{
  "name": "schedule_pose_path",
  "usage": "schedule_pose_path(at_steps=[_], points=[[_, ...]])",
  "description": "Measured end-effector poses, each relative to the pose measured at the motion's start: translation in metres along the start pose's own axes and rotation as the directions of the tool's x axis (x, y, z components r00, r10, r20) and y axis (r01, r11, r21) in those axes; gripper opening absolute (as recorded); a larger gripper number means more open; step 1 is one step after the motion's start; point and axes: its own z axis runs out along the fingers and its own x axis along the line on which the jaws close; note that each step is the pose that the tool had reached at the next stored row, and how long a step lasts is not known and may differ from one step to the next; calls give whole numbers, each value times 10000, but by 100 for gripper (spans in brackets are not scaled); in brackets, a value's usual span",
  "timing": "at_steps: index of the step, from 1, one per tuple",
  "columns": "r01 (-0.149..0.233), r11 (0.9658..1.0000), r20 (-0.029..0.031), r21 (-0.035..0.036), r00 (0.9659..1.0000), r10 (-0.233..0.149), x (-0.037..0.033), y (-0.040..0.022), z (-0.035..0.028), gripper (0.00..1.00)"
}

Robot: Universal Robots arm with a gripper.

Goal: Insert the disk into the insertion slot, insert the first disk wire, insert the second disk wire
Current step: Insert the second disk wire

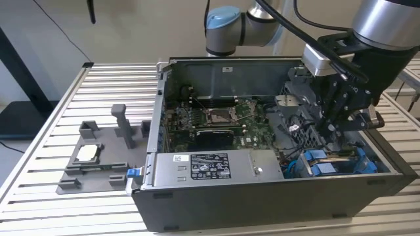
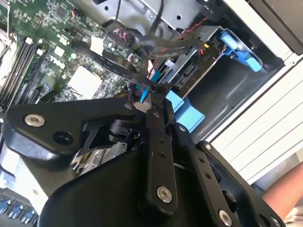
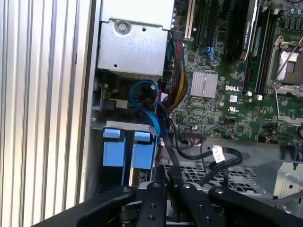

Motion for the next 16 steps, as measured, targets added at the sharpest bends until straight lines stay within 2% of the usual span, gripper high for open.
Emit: schedule_pose_path(at_steps=[5,12,16], points=[[-13,9998,19,-181,10000,14,63,-59,45,16],[-24,9994,35,-352,10000,25,147,-148,117,16],[-31,9989,45,-458,10000,33,183,-221,147,16]])
